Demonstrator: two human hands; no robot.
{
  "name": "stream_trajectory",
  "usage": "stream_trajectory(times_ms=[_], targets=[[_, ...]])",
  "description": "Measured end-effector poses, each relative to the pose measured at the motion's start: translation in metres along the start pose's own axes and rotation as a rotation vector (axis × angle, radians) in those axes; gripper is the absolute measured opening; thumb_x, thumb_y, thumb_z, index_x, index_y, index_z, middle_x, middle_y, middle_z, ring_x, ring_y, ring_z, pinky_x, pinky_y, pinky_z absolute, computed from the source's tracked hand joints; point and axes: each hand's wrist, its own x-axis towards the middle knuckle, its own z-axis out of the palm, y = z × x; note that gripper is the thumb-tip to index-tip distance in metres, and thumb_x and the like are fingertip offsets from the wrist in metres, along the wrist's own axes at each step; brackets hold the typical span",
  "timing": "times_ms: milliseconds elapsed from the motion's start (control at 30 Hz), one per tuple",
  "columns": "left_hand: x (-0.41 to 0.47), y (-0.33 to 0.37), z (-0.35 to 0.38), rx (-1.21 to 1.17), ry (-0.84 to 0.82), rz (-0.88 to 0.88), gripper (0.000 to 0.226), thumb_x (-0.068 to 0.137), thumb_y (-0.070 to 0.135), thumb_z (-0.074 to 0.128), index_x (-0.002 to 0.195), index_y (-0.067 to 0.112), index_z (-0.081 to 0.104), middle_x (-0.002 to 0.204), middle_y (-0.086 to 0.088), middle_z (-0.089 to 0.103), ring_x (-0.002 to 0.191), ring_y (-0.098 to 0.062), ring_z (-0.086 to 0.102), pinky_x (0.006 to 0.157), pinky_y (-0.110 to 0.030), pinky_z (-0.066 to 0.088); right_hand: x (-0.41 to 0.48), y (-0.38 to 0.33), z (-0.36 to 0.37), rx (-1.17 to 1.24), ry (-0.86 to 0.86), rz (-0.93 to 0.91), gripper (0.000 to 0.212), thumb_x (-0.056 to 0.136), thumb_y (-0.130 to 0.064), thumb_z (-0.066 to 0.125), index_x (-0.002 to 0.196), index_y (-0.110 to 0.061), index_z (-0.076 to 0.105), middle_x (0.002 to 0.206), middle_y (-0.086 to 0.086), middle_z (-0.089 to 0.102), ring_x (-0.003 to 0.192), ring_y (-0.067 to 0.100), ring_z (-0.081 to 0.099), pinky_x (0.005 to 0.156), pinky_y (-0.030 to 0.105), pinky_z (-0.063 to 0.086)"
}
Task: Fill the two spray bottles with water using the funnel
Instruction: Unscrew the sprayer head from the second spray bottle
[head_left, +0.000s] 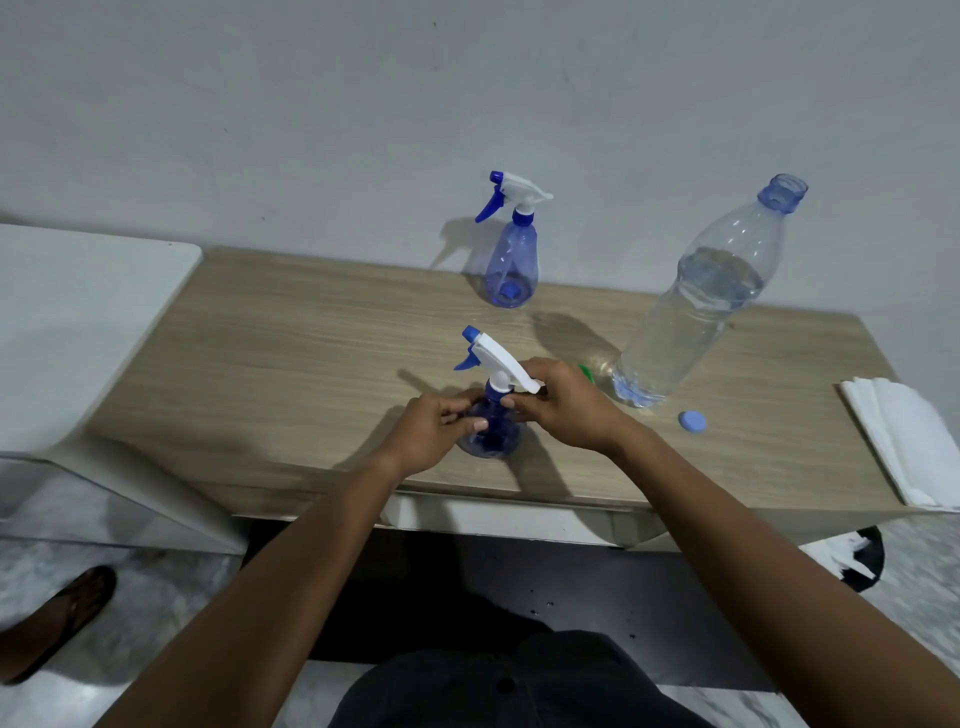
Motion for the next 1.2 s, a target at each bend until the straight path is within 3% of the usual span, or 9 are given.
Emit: stream_trajectory(times_ms=[200, 333, 400, 500, 633, 700, 900, 1100, 1200], targets=[[0.0, -0.002, -0.001, 0.056, 0.006, -0.009, 0.034, 0.093, 0.009, 0.068, 0.126, 0.014, 0.07, 0.135, 0.008, 0.064, 0.124, 0.002, 0.058, 0.096, -0.004, 0.042, -0.001, -0.005, -0.003, -0.011, -0.004, 0.018, 0.029, 0.086, -0.026, 0.081, 0.114, -0.022, 0.073, 0.102, -0.008, 0.076, 0.087, 0.006, 0.07, 0.08, 0.024, 0.054], [0.001, -0.004, -0.001, 0.091, 0.023, -0.012, 0.026, 0.092, 0.004, 0.067, 0.117, 0.009, 0.074, 0.109, 0.008, 0.072, 0.093, 0.017, 0.062, 0.081, -0.001, 0.042, 0.001, -0.012, 0.007, -0.145, 0.134, 0.003, 0.042, 0.074, -0.043, 0.087, 0.101, -0.021, 0.064, 0.085, -0.005, 0.069, 0.073, 0.011, 0.06, 0.065, 0.019, 0.044], [0.001, -0.003, 0.0, 0.074, 0.017, -0.014, 0.033, 0.093, 0.009, 0.067, 0.126, 0.016, 0.07, 0.117, 0.009, 0.073, 0.106, 0.008, 0.064, 0.091, -0.007, 0.047, 0.002, -0.012, 0.009, -0.151, 0.172, -0.002, 0.039, 0.076, -0.041, 0.087, 0.097, -0.02, 0.062, 0.08, -0.005, 0.067, 0.068, 0.009, 0.056, 0.06, 0.017, 0.04], [0.0, -0.003, 0.0, 0.018, 0.006, -0.019, 0.04, 0.093, 0.011, 0.068, 0.133, 0.018, 0.065, 0.134, 0.01, 0.065, 0.123, -0.002, 0.06, 0.106, -0.02, 0.046, 0.0, -0.009, 0.007, -0.121, 0.151, -0.038, 0.028, 0.08, -0.032, 0.084, 0.093, -0.018, 0.064, 0.079, -0.006, 0.068, 0.071, 0.011, 0.06, 0.066, 0.029, 0.046], [0.0, -0.001, 0.001, -0.003, 0.009, -0.012, 0.04, 0.094, 0.01, 0.068, 0.133, 0.013, 0.064, 0.137, 0.006, 0.064, 0.127, -0.006, 0.057, 0.103, -0.01, 0.044, -0.001, -0.003, 0.004, -0.025, 0.058, -0.04, 0.019, 0.086, -0.018, 0.079, 0.104, -0.018, 0.073, 0.088, -0.009, 0.074, 0.084, 0.012, 0.071, 0.08, 0.041, 0.059], [0.001, -0.002, 0.0, -0.002, 0.004, -0.002, 0.039, 0.094, 0.012, 0.068, 0.132, 0.013, 0.065, 0.138, 0.007, 0.062, 0.129, -0.007, 0.056, 0.107, -0.016, 0.044, 0.0, 0.0, 0.002, 0.032, 0.02, 0.002, 0.021, 0.088, -0.015, 0.076, 0.109, -0.019, 0.074, 0.095, -0.005, 0.077, 0.091, 0.019, 0.074, 0.085, 0.048, 0.06], [0.001, -0.003, -0.001, 0.074, -0.026, 0.043, 0.034, 0.096, 0.014, 0.065, 0.129, 0.018, 0.067, 0.132, 0.012, 0.066, 0.124, -0.005, 0.06, 0.109, -0.029, 0.045, -0.003, -0.003, 0.001, 0.167, 0.002, 0.081, 0.032, 0.095, -0.006, 0.069, 0.126, -0.011, 0.069, 0.11, 0.009, 0.076, 0.099, 0.025, 0.074, 0.082, 0.046, 0.063], [-0.001, 0.012, 0.003, 0.208, 0.059, 0.129, 0.035, 0.094, 0.012, 0.066, 0.128, 0.022, 0.068, 0.121, 0.008, 0.072, 0.107, -0.001, 0.064, 0.088, -0.006, 0.045, -0.005, -0.007, 0.003, 0.19, 0.034, 0.074, 0.037, 0.095, -0.001, 0.067, 0.128, -0.018, 0.067, 0.109, 0.008, 0.075, 0.098, 0.026, 0.074, 0.082, 0.047, 0.062], [0.001, 0.011, 0.006, 0.148, 0.125, 0.122, 0.029, 0.089, 0.015, 0.073, 0.117, 0.023, 0.074, 0.11, 0.008, 0.076, 0.101, -0.007, 0.069, 0.09, -0.022, 0.053, -0.005, -0.009, 0.004, 0.226, 0.036, 0.087, 0.035, 0.094, -0.001, 0.067, 0.125, -0.018, 0.068, 0.108, 0.006, 0.076, 0.099, 0.025, 0.074, 0.083, 0.047, 0.062]])
